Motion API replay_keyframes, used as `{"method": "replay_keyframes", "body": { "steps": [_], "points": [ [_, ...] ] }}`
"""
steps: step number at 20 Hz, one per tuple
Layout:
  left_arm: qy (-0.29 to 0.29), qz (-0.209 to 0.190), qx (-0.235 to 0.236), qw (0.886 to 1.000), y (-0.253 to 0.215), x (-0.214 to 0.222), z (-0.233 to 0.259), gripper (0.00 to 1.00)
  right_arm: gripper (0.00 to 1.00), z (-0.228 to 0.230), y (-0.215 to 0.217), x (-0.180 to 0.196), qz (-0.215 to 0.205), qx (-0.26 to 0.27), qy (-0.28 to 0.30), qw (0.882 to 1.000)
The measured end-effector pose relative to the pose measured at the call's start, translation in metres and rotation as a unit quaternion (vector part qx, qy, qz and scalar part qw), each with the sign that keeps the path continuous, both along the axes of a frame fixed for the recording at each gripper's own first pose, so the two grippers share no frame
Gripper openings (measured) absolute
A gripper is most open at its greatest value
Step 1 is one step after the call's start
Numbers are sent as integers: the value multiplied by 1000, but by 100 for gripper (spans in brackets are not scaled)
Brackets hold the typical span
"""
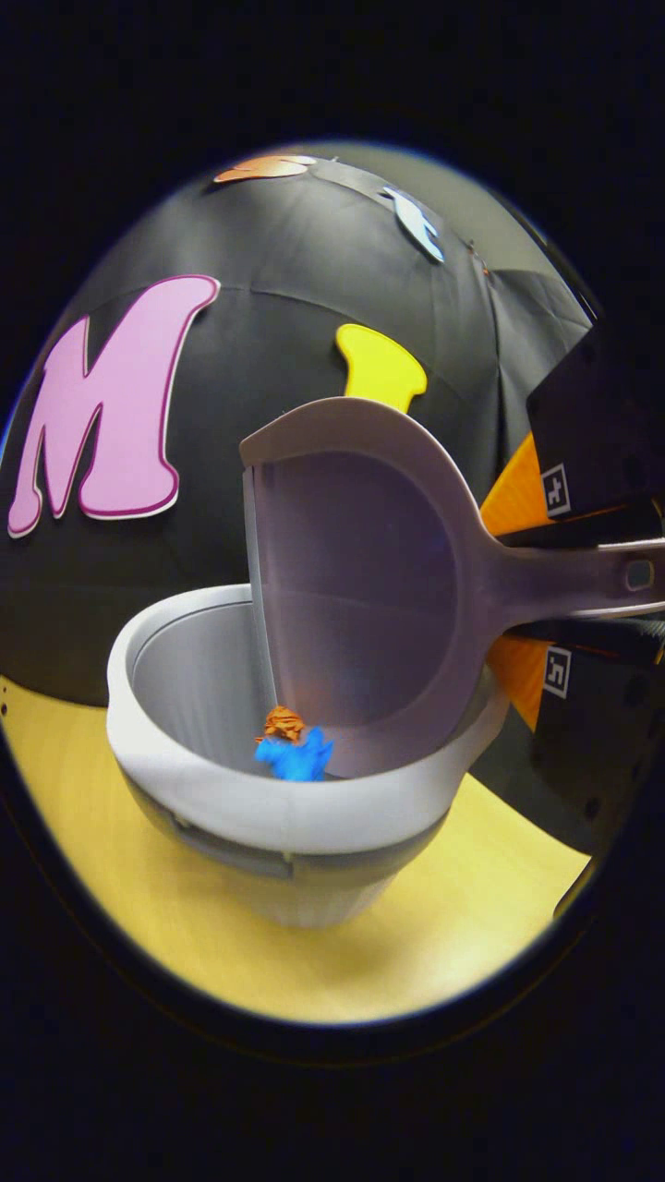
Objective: Pick up the small broom and dustpan from the desktop, sweep the trash into the dustpan with the broom, and then empty the trash into the garbage bin.
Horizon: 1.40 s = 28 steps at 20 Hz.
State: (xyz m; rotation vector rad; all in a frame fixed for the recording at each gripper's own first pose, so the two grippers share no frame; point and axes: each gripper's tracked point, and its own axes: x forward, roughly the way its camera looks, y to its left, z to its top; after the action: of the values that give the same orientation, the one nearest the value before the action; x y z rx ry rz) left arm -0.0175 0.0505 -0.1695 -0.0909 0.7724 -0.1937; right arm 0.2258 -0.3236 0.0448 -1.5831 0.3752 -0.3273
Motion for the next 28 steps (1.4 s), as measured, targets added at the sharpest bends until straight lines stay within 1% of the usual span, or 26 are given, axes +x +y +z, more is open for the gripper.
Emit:
{"method": "replay_keyframes", "body": {
  "steps": [2,4,6,8,10,12,14,15,16,17,18,19,21,23,24,26,28],
  "points": [
    [1,-2,0,1000,0,0,-1,27,36,-3,-2,4,1,-26,2,1000],
    [1,-3,3,1000,2,0,-2,27,36,-4,5,4,0,-41,4,999],
    [0,-4,5,1000,4,1,-2,27,36,-3,2,3,-4,-30,4,1000],
    [-1,-2,5,1000,5,2,-1,27,36,-5,-1,5,-14,10,7,1000],
    [-4,-2,5,1000,6,4,1,27,36,-8,-3,2,-29,66,10,997],
    [-6,-1,7,1000,7,7,2,27,36,-10,-8,-1,-52,123,9,991],
    [-9,-2,7,1000,6,7,5,27,36,-10,-11,-4,-69,185,-2,980],
    [-10,-2,6,1000,6,8,6,27,36,-7,-12,-4,-75,218,-10,973],
    [-12,1,5,1000,7,9,8,30,36,-5,-11,-3,-81,252,-19,964],
    [-14,3,2,1000,7,10,8,30,36,-3,-11,0,-85,286,-28,954],
    [-15,4,0,1000,7,10,10,27,36,-1,-11,1,-90,320,-35,942],
    [-17,6,-1,1000,8,11,12,27,36,1,-10,2,-94,352,-42,930],
    [-21,6,0,1000,9,11,13,27,36,3,-7,3,-92,401,-62,909],
    [-24,6,0,1000,10,11,15,27,36,2,-4,5,-87,437,-83,891],
    [-26,8,-3,1000,11,12,17,27,36,3,0,7,-85,459,-91,879],
    [-31,13,-11,999,13,12,22,27,36,2,6,8,-81,510,-100,851],
    [-40,15,-8,999,16,13,25,27,36,5,13,7,-74,553,-110,822]
  ]
}}
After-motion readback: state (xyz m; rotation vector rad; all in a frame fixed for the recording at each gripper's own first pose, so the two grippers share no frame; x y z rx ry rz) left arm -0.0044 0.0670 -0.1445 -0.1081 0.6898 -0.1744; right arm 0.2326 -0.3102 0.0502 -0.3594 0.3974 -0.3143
